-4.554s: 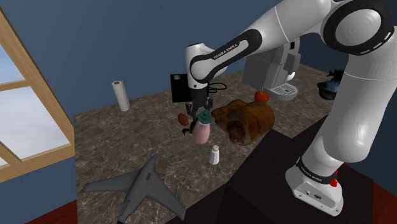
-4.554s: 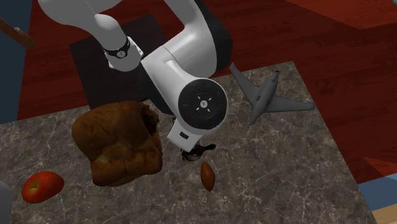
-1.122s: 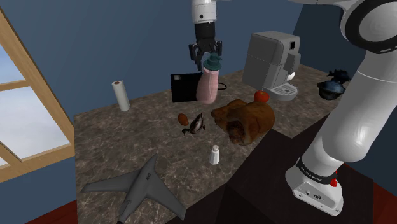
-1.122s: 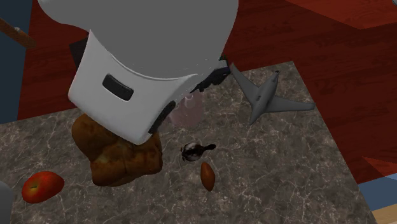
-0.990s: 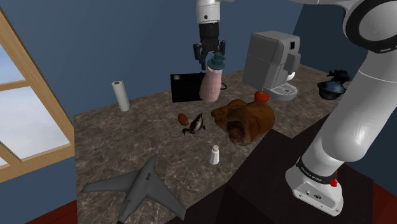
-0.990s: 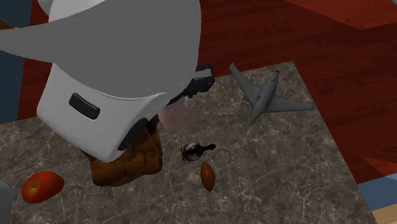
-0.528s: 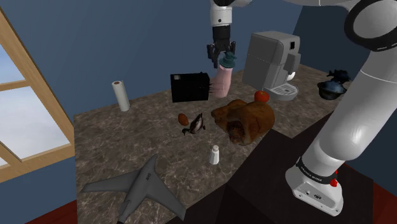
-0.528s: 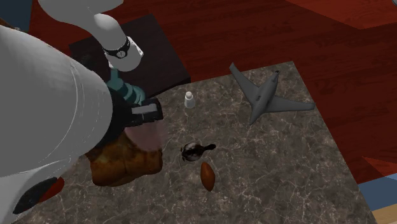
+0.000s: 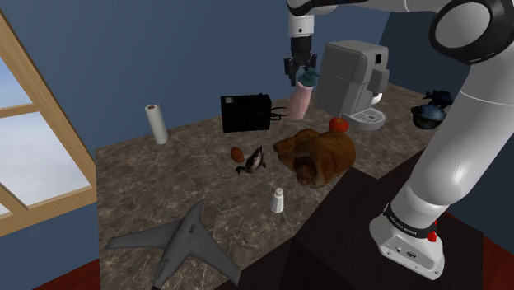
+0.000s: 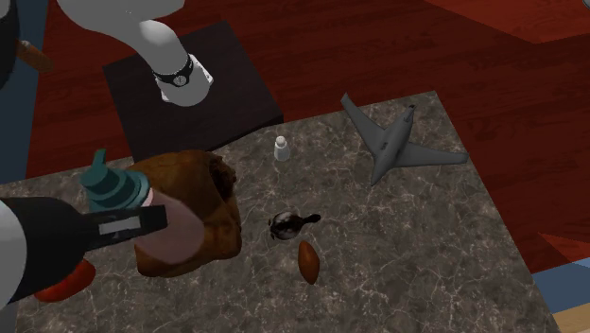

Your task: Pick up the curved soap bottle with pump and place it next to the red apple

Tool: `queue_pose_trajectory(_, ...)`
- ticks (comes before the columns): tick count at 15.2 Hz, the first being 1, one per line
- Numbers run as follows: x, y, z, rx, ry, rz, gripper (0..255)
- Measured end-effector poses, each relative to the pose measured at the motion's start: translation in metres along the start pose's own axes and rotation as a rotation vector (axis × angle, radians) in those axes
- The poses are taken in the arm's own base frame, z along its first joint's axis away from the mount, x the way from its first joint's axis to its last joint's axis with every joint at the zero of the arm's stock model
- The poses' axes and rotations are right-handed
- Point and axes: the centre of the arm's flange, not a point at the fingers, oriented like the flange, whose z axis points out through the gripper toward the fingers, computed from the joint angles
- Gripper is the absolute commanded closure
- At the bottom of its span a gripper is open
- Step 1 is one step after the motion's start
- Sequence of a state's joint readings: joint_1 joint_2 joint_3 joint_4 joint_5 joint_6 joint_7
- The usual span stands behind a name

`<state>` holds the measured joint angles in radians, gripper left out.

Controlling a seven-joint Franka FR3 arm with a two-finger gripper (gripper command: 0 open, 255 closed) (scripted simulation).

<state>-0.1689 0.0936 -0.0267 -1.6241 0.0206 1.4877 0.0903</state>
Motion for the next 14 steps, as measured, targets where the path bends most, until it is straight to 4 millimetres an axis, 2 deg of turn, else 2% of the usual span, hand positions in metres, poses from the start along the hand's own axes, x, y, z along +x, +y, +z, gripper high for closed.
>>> queue_pose_trajectory(6,0.033,0.075,0.012,0.000,0.000,0.000,255)
queue_pose_trajectory(14,0.066,0.173,0.023,0.001,0.000,0.000,255)
